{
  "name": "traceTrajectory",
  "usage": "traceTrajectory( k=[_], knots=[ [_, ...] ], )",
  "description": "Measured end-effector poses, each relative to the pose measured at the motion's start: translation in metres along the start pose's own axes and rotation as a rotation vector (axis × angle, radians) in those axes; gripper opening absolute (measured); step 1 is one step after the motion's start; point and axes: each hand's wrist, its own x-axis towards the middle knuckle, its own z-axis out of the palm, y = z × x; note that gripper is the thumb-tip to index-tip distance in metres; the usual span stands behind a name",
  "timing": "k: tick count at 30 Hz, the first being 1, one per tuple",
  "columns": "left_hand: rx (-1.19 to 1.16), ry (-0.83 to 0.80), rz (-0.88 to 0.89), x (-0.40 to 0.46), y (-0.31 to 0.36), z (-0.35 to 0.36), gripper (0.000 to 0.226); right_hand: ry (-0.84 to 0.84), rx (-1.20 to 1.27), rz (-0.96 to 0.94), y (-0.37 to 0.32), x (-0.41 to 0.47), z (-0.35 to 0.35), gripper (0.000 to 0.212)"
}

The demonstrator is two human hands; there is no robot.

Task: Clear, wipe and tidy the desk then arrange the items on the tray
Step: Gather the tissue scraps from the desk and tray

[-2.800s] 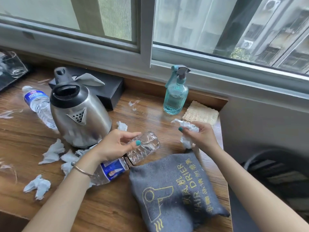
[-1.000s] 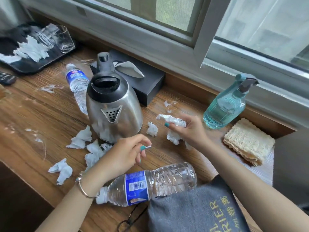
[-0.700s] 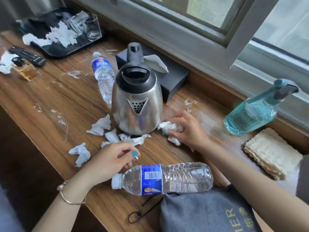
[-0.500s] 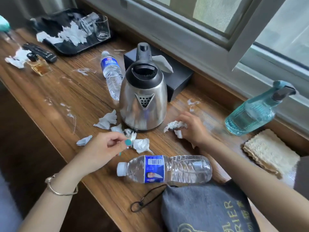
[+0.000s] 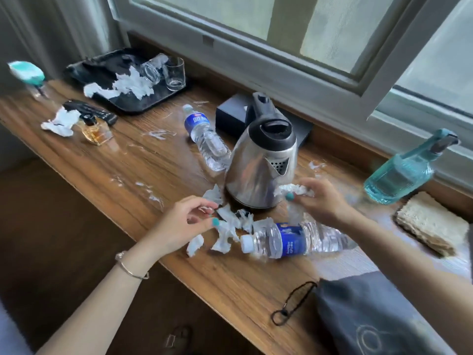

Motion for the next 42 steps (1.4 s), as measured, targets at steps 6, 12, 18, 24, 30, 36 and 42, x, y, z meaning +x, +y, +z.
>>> traceTrajectory(
  k=[6,12,18,24,30,36,42],
  knots=[
    [0.029,-0.076,0.077,0.023,-0.019,-0.019,0.029,0.144,-0.017,0.189,-0.024,-0.012,0.022,0.021],
    [0.269,-0.245,0.28,0.03,-0.019,-0.033,0.051,0.196,-0.032,0.228,-0.056,-0.026,0.041,0.015],
    [0.48,-0.458,0.344,0.049,-0.022,-0.031,0.104,0.27,0.023,0.307,-0.066,-0.033,0.054,0.025],
    [0.705,-0.569,0.624,0.073,-0.025,-0.037,0.12,0.51,0.124,0.527,-0.081,-0.037,0.081,0.015],
    [0.838,-0.734,0.786,0.09,-0.039,-0.043,0.105,0.891,-0.069,0.914,-0.124,-0.002,0.174,0.01],
    [0.836,-0.68,0.826,0.095,-0.036,-0.038,0.093,0.832,-0.03,0.983,-0.121,0.006,0.199,0.01],
    [0.828,-0.8,0.899,0.118,-0.034,-0.056,0.095,0.857,0.053,0.906,-0.141,-0.014,0.223,0.021]
  ],
)
